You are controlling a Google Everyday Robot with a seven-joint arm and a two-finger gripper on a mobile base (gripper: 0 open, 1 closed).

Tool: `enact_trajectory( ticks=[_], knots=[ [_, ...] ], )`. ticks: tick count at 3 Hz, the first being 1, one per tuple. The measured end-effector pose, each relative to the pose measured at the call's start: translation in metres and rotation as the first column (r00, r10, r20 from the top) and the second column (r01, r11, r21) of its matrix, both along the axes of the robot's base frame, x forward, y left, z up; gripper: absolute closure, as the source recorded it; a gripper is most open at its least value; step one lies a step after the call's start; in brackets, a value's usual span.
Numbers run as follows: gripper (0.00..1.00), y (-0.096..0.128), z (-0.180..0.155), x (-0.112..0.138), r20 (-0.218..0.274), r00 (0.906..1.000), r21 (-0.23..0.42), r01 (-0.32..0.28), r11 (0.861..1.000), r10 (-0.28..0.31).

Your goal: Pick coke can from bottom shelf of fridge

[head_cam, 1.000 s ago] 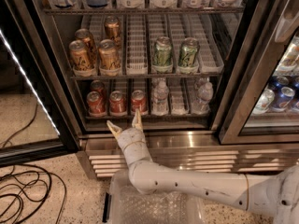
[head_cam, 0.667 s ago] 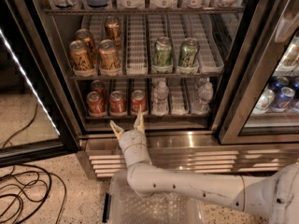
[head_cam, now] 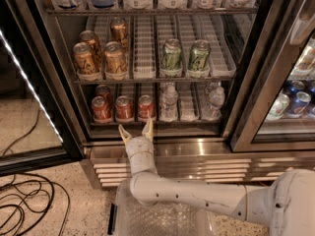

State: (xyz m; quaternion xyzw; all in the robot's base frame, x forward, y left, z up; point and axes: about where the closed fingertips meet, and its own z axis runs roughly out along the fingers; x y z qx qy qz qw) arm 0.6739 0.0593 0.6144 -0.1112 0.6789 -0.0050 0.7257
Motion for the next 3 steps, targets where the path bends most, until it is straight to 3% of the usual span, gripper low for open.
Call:
enact_trajectory(
  ticks=[1, 3],
  knots=[
    [0.43, -0.001, -0.002, 0.013, 0.031, 0.9992, 0.008, 0.023, 1.000, -0.023],
    [0.45, -0.007, 0.003, 0.030, 0.086, 0.9937, 0.022, 0.070, 0.997, -0.072]
  ],
)
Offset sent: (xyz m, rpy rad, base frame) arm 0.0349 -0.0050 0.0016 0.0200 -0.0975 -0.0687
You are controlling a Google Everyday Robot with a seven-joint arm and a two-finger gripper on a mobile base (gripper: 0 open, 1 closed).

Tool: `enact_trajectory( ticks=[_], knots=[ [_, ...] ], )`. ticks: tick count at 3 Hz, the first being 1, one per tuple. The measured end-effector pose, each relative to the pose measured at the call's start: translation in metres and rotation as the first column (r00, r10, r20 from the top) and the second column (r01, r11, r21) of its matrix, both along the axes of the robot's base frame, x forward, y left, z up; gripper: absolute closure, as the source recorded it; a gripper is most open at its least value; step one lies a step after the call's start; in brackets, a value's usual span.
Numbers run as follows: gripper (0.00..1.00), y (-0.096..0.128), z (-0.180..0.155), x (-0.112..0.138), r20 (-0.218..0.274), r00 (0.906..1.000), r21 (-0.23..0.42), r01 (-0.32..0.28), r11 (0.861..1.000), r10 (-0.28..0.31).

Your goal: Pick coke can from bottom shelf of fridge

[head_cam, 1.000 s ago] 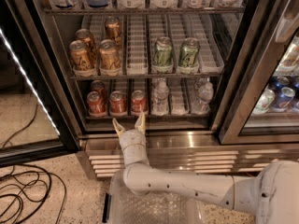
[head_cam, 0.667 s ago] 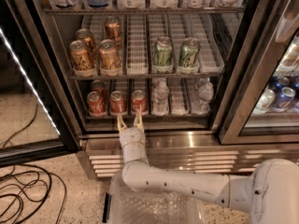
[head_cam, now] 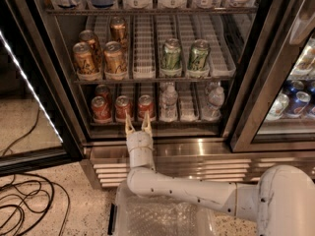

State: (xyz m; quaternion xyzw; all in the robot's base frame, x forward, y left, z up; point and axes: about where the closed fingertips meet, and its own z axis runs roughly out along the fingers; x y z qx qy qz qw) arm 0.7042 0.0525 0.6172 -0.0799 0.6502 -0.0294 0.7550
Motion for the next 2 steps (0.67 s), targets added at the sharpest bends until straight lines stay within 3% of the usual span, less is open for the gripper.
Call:
enact_trajectory(
  ticks=[2],
  knots=[
    [0.41, -0.0170, -0.0018, 0.0029, 0.011, 0.9967, 0.030, 0.080, 0.996, -0.081]
  ],
)
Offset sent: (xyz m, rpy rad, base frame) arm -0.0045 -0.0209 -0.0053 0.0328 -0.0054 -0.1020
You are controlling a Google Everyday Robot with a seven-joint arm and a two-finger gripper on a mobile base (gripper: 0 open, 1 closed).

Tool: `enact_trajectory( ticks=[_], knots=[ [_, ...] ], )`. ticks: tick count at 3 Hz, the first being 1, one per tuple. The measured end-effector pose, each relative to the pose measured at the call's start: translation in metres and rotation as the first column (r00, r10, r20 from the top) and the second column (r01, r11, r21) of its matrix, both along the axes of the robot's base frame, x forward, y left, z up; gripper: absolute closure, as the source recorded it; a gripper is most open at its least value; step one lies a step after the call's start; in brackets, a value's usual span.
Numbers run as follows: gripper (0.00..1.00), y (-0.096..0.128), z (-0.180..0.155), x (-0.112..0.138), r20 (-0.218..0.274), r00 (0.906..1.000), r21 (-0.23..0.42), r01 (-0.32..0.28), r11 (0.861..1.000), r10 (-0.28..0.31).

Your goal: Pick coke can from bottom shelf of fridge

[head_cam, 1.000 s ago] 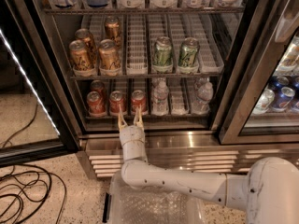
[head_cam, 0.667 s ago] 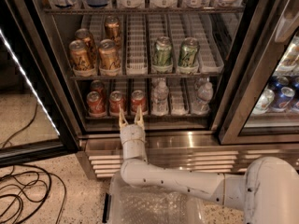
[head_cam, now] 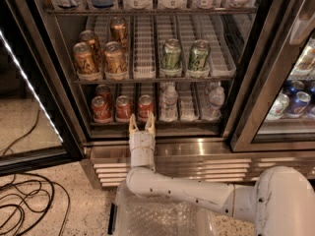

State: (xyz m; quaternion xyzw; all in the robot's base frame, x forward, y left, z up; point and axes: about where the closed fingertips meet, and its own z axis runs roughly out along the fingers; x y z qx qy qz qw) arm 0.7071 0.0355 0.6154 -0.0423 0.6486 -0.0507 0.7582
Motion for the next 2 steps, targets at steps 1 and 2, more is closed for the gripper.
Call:
enact_trajectory(
  ticks=[1, 2],
  knots=[
    [0.40, -0.0021, 0.0000, 0.0095, 0.007, 0.9999, 0.008, 0.008, 1.000, -0.008],
    [0.34, -0.0035, 0.0002, 0.0182, 0.012, 0.9998, 0.016, 0.015, 1.000, -0.015]
  ],
)
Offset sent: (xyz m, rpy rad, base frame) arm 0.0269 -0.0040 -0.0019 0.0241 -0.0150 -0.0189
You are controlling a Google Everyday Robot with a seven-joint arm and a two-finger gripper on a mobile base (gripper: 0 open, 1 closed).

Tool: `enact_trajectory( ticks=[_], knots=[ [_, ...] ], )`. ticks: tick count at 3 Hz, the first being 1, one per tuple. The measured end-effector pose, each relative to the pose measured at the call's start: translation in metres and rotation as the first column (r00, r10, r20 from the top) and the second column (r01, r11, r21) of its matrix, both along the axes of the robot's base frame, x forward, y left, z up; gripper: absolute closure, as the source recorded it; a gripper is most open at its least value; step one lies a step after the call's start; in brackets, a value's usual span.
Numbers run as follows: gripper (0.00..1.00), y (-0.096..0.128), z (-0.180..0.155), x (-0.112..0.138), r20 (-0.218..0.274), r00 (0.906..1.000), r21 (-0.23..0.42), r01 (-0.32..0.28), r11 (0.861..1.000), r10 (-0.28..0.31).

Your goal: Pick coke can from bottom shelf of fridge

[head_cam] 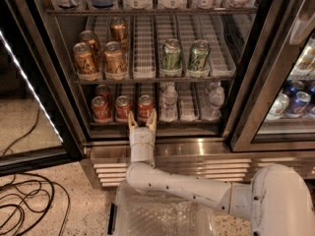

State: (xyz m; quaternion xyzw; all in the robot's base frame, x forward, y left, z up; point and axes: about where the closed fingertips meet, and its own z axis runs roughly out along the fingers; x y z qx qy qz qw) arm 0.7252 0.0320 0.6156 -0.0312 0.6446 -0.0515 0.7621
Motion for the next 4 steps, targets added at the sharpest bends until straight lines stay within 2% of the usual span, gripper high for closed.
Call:
enact_trajectory(
  ticks=[3, 4],
  knots=[
    [0.41, -0.007, -0.002, 0.012, 0.003, 0.9994, 0.017, 0.034, 0.999, -0.034],
    [0.37, -0.014, -0.005, 0.043, 0.009, 0.9976, 0.016, 0.069, 0.997, -0.069]
  ],
)
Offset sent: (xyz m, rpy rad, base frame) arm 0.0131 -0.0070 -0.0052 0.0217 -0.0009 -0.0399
